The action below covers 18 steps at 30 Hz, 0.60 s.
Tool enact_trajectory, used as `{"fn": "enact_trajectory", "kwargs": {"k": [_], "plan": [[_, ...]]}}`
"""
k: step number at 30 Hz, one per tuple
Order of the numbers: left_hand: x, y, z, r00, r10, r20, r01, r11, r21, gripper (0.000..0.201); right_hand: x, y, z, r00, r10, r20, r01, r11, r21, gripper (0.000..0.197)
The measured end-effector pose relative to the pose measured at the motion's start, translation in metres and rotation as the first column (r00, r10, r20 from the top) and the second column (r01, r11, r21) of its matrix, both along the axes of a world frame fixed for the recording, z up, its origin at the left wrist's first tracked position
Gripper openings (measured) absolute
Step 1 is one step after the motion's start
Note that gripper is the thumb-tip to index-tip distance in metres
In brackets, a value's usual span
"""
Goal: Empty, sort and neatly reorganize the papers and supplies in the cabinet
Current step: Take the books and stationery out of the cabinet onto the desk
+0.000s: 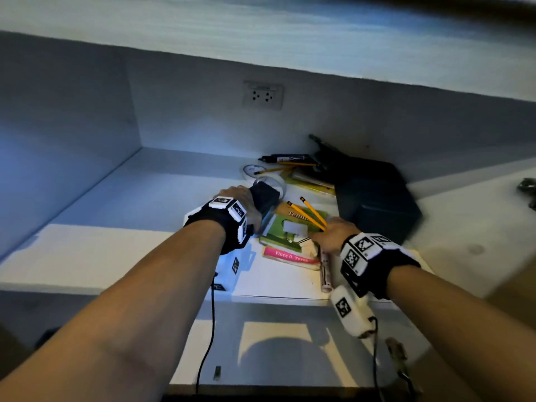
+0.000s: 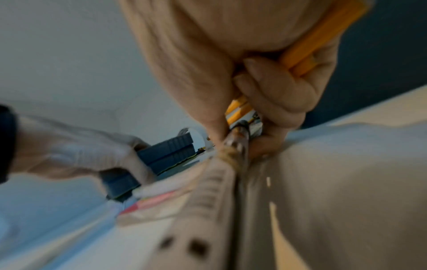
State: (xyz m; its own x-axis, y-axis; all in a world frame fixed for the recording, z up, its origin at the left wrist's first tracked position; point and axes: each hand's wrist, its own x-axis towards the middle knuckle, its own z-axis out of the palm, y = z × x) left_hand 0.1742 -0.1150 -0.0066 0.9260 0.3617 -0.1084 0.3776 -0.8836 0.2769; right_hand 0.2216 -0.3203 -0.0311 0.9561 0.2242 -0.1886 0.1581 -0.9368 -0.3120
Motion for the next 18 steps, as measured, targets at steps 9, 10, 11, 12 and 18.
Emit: {"fn": "enact_trajectory", "kwargs": {"k": [9,10,11,12,18], "plan": [[-0.01,-0.006,0.005,0.999,-0.02,-0.048,0.019,0.999,-0.032,0.054,-0.012,0.011,-0.001,0.941,-0.167,-0.293,0.261,0.911,0.319,0.062],[-0.011,-0.006,0.004,0.999,-0.017,-0.051,0.016,0.999,-0.03,0.054,-0.013,0.01,-0.002,0.931,-0.182,-0.316,0.281,0.911,0.303,0.066],[-0.013,-0.007,0.005,0.999,-0.01,-0.05,0.008,1.0,-0.027,0.052,-0.015,0.011,0.001,0.929,-0.183,-0.321,0.283,0.911,0.3,0.069],[-0.015,-0.007,0.005,0.999,-0.001,-0.045,0.0,1.0,-0.024,0.048,-0.016,0.013,0.003,0.931,-0.175,-0.321,0.271,0.92,0.283,0.069],[-0.019,-0.009,0.003,0.999,0.036,-0.031,-0.036,0.999,-0.001,0.056,-0.025,0.026,0.022,0.932,-0.088,-0.352,0.202,0.931,0.303,0.048]]}}
